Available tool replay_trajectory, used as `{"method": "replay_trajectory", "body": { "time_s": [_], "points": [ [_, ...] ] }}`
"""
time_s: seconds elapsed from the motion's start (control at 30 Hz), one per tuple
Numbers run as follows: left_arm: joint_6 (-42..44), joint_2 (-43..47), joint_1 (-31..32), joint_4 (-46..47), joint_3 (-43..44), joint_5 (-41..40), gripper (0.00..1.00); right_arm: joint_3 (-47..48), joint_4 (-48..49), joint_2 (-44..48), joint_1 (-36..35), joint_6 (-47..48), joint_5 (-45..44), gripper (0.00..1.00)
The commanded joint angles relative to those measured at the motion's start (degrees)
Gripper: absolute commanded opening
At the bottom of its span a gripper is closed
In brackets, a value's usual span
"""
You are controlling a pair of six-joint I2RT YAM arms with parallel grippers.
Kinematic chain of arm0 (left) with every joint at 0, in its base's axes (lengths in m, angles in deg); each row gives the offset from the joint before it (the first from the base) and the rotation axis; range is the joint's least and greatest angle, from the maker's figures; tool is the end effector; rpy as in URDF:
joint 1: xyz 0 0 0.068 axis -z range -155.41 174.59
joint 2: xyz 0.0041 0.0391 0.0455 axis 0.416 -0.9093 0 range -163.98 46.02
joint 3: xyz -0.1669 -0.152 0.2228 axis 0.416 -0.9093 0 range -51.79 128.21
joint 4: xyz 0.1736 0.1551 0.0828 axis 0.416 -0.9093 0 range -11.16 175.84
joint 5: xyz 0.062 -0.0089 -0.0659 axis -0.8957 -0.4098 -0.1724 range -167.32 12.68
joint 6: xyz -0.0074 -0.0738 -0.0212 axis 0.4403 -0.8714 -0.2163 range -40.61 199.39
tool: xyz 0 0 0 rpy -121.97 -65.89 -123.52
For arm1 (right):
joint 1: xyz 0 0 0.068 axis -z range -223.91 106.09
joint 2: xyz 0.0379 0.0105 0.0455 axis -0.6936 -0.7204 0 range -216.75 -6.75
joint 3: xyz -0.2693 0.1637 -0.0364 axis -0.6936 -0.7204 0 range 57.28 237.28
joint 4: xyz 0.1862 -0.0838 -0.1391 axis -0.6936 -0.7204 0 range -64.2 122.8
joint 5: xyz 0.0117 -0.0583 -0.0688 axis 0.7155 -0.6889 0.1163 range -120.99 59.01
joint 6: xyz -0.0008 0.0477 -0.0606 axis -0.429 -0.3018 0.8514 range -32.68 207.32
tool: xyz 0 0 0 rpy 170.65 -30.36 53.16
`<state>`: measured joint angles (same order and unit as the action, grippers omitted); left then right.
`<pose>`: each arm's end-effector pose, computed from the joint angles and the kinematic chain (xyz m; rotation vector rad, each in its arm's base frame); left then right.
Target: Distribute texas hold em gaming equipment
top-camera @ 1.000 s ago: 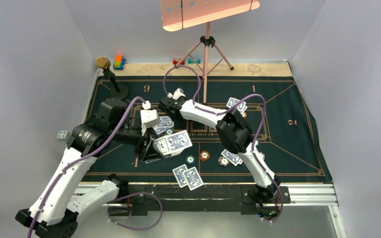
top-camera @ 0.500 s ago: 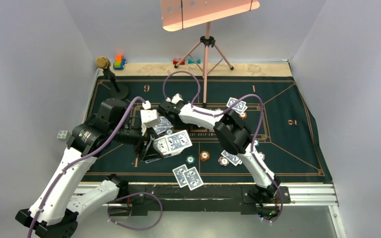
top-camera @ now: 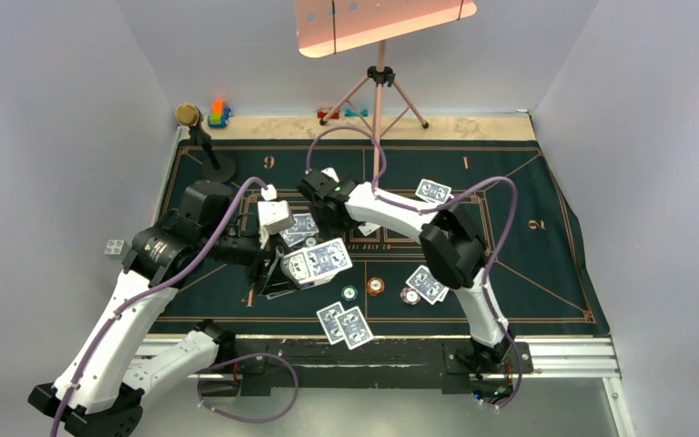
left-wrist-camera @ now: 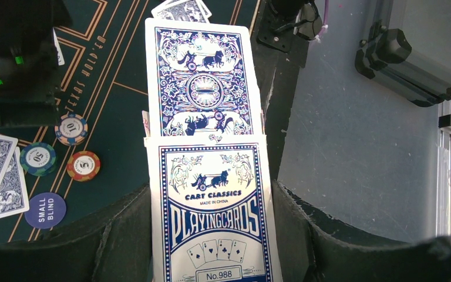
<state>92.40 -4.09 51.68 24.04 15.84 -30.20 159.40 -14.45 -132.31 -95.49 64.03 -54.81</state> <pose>0.0736 -0.0917 0.3946 1.1514 1.9568 -1.0817 0.3186 0.3587 0.2026 -0.5492 2.5644 -0.1676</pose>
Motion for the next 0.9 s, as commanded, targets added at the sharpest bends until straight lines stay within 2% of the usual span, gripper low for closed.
{"method": "replay_trajectory", "body": {
  "time_s": [0.0, 0.17, 0.3, 0.53, 0.67, 0.87],
  "points": [
    [0.1, 0.8, -0.3, 1.2, 2.2, 0.8, 0.0, -1.8, 1.9, 12.1, 4.5, -3.2, 9.8, 0.73],
    [0.4, 0.6, -0.3, 1.1, 2.1, 1.0, 0.0, -9.9, 5.8, 27.1, 10.8, -5.7, 24.9, 0.8],
    [0.7, 0.4, -0.3, 1.2, 2.1, 1.0, 0.0, -19.6, 12.7, 39.3, 15.0, -8.4, 38.3, 0.86],
    [0.9, 0.0, -0.3, 1.7, 1.9, 0.5, 0.0, -32.4, 28.3, 55.8, 18.8, -16.9, 58.4, 0.91],
    [0.9, -0.6, -0.3, 2.2, 2.0, 0.4, 0.0, -35.3, 32.4, 58.2, 17.9, -20.3, 64.4, 0.92],
    [0.7, -1.6, -0.3, 3.0, 2.5, 0.5, 0.0, -35.4, 30.8, 57.1, 12.3, -20.4, 62.6, 0.94]
  ]
}}
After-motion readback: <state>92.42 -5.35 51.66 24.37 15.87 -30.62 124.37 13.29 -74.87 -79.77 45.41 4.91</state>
